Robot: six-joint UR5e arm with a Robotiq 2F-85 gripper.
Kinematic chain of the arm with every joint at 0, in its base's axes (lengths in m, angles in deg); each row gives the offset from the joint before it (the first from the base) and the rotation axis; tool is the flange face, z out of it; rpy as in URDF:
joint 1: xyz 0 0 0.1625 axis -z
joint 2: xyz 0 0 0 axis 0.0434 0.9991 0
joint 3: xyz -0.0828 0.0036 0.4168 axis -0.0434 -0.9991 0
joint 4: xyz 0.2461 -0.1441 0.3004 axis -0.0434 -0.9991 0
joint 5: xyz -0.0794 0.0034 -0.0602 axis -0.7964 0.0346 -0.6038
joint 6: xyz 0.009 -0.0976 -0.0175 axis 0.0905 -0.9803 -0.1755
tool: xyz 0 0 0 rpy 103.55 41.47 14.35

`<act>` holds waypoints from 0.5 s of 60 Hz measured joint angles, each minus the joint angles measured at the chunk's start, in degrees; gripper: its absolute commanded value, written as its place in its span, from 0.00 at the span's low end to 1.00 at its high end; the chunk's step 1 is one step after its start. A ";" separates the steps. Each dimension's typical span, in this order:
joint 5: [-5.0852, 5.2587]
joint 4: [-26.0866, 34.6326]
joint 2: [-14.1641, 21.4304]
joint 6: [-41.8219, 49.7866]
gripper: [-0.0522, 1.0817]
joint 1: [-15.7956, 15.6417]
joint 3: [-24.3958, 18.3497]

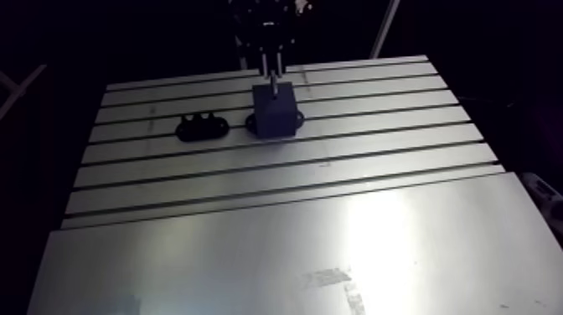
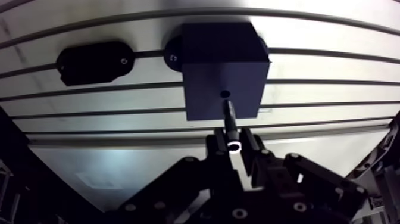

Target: Pick up the M10 bolt and insert it into the hole until fully seated.

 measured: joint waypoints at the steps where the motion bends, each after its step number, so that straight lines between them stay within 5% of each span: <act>1: 0.00 0.00 0.00 0.00 1.00 0.00 0.00; 30: 0.00 0.00 -0.23 0.04 1.00 -0.06 0.21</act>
